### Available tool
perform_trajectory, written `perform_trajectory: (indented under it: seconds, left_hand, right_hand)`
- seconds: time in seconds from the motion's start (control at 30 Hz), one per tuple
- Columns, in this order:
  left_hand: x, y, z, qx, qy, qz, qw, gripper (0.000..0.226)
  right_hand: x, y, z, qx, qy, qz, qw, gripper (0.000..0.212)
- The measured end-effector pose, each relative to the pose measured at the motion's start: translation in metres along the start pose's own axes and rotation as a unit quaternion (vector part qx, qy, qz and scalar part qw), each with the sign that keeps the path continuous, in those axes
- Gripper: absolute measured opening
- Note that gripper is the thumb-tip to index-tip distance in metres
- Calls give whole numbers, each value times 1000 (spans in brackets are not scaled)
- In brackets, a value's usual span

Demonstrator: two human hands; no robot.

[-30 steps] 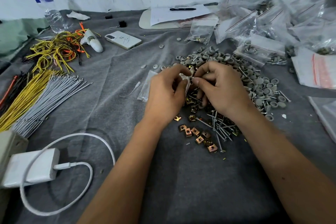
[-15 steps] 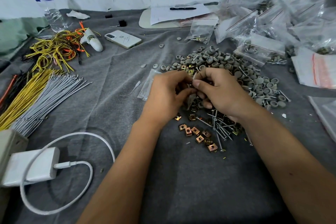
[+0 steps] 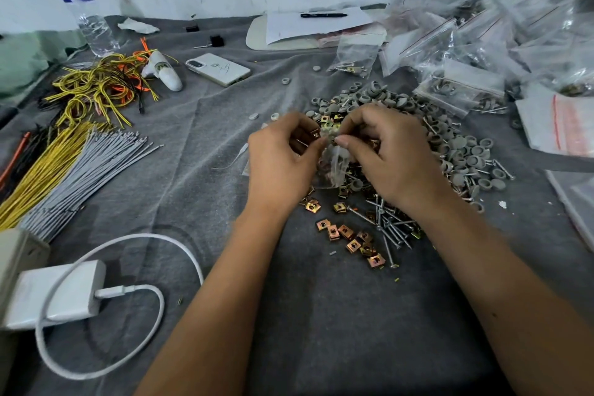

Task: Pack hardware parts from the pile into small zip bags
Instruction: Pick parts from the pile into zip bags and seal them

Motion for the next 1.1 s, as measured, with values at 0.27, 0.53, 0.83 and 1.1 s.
perform_trajectory:
  seconds: [0.27, 0.53, 0.83, 1.1]
  left_hand:
    - [8, -3, 8, 14, -29, -4, 999, 19]
    - [15, -6, 19, 36, -35, -11, 999, 42]
    - [21, -10, 16, 23, 52, -65, 996, 22]
    - [15, -8, 4, -97, -23, -21, 995, 10]
  right_hand:
    - [-8, 2, 18, 94, 117, 8, 989, 6]
    - [2, 4, 20, 82, 102, -30, 991, 8]
    - [-8, 6, 28, 104, 93, 18, 990, 11]
    - [5, 3, 12, 27, -39, -16, 999, 3]
Point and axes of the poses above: each hand's wrist, its own y-axis towards the middle knuckle, its own x-axis out of the palm, z = x × y, the point moved 6 cm from there along y, towards the middle knuckle, and after that the axes turned 10 degrees about x, right-handed, at the moved point
